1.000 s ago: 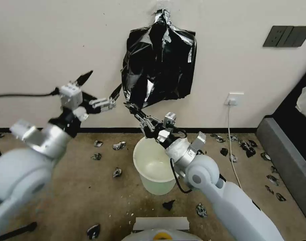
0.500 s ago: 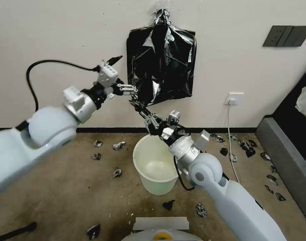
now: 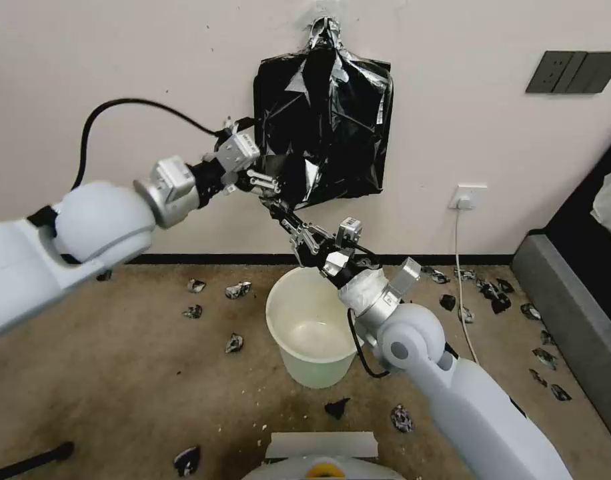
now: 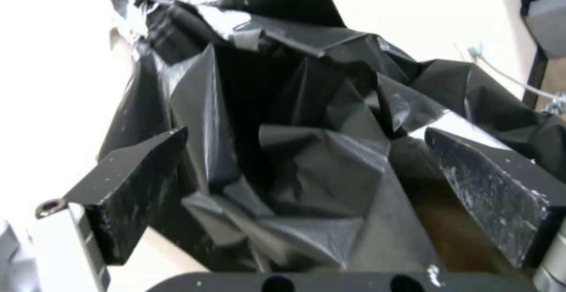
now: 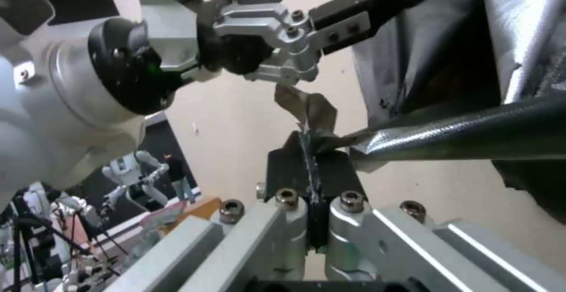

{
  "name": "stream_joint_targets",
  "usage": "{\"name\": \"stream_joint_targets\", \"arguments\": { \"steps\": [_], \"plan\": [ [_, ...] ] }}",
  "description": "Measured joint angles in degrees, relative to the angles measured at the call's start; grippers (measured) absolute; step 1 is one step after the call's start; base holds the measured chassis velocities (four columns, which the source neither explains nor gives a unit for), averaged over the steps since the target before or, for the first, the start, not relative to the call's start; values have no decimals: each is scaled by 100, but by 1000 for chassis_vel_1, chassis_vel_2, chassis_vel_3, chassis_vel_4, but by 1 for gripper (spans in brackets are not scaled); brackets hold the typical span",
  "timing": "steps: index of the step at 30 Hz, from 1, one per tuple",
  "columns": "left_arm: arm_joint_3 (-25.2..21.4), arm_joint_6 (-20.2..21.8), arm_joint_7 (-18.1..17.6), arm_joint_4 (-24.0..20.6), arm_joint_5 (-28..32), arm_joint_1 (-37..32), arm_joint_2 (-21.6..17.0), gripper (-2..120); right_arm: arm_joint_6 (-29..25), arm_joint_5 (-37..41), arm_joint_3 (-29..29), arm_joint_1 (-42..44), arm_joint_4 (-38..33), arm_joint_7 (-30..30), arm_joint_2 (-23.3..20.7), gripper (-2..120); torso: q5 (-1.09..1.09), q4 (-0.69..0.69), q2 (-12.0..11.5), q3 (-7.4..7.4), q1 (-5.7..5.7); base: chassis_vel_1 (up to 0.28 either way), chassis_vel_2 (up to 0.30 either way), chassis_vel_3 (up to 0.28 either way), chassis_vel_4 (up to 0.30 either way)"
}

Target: Place a trash bag onto the trash bin.

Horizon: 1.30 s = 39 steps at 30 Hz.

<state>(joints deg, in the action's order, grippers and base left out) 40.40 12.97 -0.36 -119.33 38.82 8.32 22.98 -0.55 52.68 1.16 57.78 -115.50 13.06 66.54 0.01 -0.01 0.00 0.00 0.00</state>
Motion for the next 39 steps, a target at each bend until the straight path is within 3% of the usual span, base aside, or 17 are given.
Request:
{"name": "stream_joint_targets", "arguments": {
  "steps": [3, 7, 12, 16, 18, 25, 26, 32, 36, 39],
  "plan": [
    [597, 237, 87, 89, -40, 611, 129, 100, -6, 8, -101, 99, -53, 12, -20, 0, 0, 0, 0, 0, 0, 0, 0, 0, 0],
    [1023, 472, 165, 134, -41, 1035, 188, 100, -10, 26, -140, 115, -85, 17, -25, 0, 0, 0, 0, 0, 0, 0, 0, 0, 0],
    [1414, 652, 229, 144, -40, 1453, 243, 99, -15, 41, -159, 118, -97, 22, -25, 0, 0, 1, 0, 0, 0, 0, 0, 0, 0],
    [1627, 742, 232, 170, -20, 1696, 339, 90, -24, 59, -203, 135, -99, 38, -25, 0, -1, 1, 0, 0, 0, 0, 0, 0, 0],
    [1791, 834, 191, 235, 32, 1891, 453, 77, -32, 76, -242, 167, -99, 55, -25, 0, -1, 1, 0, 0, 0, 0, 0, 0, 0],
    [1999, 1041, 88, 284, 209, 2130, 624, 58, -37, 147, -357, 253, -171, 64, -30, 0, -1, 1, 0, 0, 0, 0, 0, 0, 0],
    [2044, 1133, 63, 292, 283, 2180, 665, 50, -37, 163, -401, 279, -203, 64, -39, 0, -1, 0, 0, 0, 0, 0, 0, 0, 0],
    [2113, 1456, -32, 350, 288, 2266, 715, 27, -39, 231, -566, 381, -326, 59, -72, 0, -1, 2, 0, 0, 0, 0, 0, 0, 0],
    [2115, 1485, -83, 442, 276, 2266, 852, 17, -40, 239, -709, 521, -430, 56, -83, 0, -1, 3, 0, 0, 0, 0, 0, 0, 0],
    [2101, 1482, -195, 548, 329, 2255, 1054, 2, -39, 232, -881, 709, -566, 45, -108, 0, 0, -2, 0, 0, 0, 0, 0, 0, 0]
  ]
}}
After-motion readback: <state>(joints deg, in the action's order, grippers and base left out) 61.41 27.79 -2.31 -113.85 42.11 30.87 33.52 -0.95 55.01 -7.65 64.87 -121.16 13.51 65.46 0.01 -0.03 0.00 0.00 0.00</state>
